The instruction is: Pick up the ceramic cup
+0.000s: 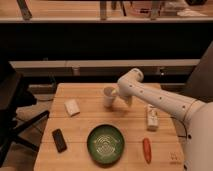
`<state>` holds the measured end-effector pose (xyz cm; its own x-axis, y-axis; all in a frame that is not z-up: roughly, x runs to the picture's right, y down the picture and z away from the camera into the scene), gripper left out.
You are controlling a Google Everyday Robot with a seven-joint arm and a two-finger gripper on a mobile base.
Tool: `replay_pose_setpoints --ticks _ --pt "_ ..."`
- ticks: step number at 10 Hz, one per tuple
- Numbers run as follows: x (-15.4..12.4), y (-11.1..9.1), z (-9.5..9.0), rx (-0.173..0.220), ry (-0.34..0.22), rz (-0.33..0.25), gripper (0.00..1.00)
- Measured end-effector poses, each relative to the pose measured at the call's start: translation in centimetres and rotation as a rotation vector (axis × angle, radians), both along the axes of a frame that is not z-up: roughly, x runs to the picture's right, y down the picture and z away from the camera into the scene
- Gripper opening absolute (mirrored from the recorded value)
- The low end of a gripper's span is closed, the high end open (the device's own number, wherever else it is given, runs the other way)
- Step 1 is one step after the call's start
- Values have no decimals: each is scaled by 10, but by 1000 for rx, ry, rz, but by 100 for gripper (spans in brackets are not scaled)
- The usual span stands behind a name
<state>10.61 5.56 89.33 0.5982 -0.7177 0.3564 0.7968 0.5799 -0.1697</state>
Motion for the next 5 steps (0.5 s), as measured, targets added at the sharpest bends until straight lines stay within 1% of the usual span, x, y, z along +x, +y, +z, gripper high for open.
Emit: replay_pose_setpoints --ticks 5 --pt "5 -1 -2 4 2 -3 80"
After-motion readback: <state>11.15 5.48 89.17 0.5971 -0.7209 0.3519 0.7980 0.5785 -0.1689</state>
